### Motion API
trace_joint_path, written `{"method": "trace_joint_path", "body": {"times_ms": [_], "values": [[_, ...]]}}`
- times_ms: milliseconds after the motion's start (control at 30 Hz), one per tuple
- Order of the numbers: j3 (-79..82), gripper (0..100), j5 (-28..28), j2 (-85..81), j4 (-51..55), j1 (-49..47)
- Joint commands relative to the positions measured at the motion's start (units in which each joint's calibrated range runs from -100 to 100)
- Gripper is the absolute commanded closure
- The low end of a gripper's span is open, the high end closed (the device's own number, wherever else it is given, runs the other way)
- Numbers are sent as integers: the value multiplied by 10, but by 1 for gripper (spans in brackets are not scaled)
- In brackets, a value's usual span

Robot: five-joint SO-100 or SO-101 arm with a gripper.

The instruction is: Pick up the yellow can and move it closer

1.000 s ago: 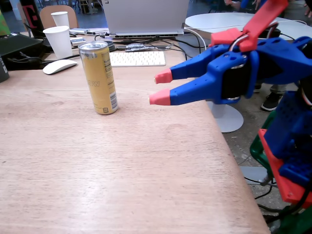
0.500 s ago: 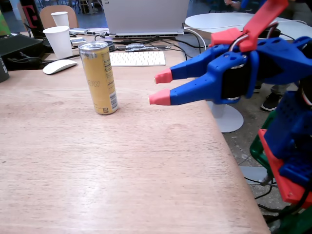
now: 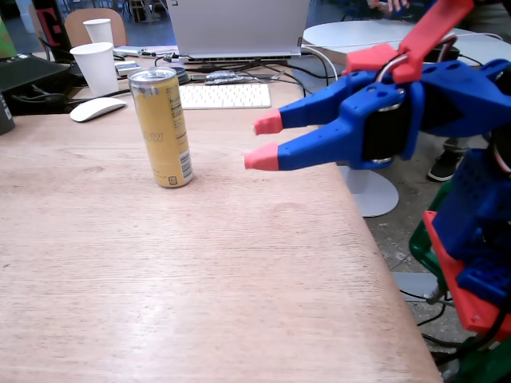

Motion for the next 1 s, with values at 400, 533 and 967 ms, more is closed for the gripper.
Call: {"method": "trace_joint_path", "body": {"times_ms": [400, 533, 967], "values": [[-331, 76, -3, 549, -21, 103], [-392, 60, 2, 632, -22, 107], [-337, 39, 3, 847, -495, 191]]}}
